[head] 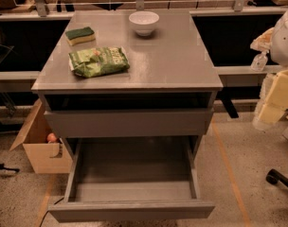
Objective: Close middle drawer
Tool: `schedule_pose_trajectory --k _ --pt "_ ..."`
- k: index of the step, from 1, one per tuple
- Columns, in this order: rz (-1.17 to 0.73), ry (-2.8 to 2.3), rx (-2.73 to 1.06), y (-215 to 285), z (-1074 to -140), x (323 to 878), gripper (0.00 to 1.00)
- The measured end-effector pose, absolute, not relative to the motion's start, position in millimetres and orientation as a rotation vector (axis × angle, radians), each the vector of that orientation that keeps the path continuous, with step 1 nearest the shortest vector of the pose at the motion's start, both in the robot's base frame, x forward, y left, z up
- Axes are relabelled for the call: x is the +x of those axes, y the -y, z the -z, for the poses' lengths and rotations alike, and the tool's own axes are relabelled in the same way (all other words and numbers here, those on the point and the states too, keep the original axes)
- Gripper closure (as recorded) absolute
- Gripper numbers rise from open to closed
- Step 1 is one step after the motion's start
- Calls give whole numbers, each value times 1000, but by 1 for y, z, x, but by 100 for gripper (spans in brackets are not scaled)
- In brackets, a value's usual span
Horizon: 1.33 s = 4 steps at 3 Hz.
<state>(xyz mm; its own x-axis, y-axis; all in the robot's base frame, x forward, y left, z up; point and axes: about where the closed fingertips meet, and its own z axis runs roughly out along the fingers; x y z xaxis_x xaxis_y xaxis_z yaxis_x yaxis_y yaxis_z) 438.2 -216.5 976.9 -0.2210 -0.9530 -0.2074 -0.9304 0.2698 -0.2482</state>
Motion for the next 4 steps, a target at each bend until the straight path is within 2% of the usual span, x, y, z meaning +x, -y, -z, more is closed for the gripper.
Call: schedule_pose_trajectory --k 2,4 --pt "62 -2320 -1657 217 -954 430 0" --pt "-61 -2615 -1426 203 -844 386 0"
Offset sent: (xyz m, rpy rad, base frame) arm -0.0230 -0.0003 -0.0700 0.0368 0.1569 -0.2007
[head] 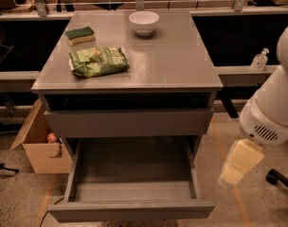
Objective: Close middle drawer
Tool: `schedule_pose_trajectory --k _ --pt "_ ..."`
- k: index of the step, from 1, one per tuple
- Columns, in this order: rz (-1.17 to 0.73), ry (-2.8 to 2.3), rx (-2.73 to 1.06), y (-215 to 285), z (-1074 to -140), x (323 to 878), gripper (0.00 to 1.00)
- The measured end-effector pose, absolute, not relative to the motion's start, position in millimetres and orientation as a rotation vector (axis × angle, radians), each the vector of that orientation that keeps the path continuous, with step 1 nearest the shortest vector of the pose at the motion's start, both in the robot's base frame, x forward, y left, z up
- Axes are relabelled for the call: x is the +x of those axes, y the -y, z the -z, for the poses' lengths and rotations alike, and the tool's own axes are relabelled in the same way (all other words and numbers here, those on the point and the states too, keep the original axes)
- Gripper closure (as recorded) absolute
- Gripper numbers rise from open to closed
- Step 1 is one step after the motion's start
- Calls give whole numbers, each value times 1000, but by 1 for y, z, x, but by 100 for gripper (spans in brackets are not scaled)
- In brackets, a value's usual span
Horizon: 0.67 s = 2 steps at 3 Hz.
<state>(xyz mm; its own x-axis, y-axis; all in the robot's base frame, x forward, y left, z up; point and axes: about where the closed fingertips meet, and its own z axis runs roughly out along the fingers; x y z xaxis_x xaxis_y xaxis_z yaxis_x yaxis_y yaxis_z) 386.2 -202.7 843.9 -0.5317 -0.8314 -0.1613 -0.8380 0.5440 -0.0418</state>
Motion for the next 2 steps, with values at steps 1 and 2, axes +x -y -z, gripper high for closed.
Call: schedule_pose_trajectory --k 1,2 --pt "-208 -2764 -1290 198 -768 354 0" --pt "-207 -2763 -1290 198 -769 354 0"
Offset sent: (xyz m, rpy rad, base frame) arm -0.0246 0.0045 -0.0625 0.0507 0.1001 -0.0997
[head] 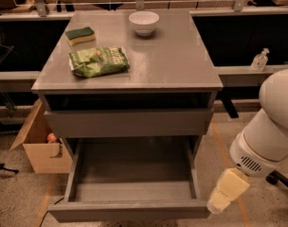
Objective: Close middle drawer
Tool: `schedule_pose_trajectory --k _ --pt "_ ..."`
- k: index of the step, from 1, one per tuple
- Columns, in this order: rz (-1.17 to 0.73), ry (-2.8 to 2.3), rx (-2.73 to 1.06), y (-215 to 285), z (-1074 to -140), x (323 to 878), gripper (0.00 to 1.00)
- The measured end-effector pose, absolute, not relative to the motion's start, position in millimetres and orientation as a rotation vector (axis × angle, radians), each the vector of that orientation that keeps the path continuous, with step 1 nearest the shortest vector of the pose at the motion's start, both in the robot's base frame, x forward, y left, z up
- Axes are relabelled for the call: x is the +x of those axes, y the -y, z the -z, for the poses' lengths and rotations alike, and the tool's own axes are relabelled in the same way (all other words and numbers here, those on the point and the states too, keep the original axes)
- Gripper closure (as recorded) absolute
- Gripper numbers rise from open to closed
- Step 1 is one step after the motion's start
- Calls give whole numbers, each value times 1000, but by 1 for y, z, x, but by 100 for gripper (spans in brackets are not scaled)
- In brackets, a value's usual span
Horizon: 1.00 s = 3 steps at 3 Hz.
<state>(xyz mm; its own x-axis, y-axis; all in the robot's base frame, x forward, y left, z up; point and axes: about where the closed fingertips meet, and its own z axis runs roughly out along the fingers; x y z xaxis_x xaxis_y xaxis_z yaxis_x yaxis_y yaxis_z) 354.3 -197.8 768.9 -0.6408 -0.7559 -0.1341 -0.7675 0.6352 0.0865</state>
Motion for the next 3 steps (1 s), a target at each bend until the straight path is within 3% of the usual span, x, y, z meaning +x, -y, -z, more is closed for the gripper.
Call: schedule_pose_trajectory --k 3 --pt "-312 -2898 -1248 161 -653 341 0"
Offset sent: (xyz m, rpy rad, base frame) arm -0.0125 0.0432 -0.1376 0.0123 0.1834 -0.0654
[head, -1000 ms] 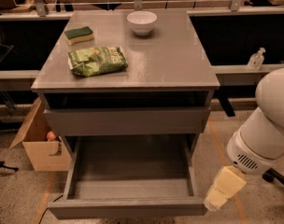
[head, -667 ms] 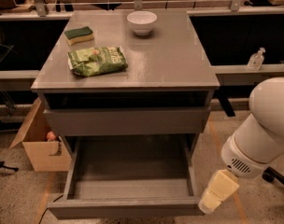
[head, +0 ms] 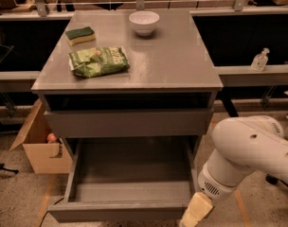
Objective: Close middle drawer
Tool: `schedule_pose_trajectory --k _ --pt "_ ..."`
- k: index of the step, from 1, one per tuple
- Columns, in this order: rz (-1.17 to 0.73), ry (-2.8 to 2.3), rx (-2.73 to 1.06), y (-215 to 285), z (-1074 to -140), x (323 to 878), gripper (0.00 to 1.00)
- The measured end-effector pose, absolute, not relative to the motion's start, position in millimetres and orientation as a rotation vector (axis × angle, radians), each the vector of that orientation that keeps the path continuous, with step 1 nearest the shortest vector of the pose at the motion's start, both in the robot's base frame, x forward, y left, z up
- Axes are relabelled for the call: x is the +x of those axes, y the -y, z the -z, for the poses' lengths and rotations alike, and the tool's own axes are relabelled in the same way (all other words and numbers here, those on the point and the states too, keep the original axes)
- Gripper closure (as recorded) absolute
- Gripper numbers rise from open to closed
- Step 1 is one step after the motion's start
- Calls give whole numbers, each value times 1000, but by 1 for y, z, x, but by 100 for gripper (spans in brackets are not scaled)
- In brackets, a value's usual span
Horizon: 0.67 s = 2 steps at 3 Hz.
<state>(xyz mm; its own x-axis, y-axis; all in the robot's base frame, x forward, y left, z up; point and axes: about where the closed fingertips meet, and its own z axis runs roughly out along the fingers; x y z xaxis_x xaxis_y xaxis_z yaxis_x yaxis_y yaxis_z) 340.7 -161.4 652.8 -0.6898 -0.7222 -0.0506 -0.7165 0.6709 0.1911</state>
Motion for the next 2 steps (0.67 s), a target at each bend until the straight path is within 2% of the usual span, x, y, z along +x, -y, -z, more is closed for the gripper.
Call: schedule_pose_trajectory --k 1,2 --pt "341 2853 1087 155 -606 325 0" --pt "341 2853 1087 155 -606 325 0"
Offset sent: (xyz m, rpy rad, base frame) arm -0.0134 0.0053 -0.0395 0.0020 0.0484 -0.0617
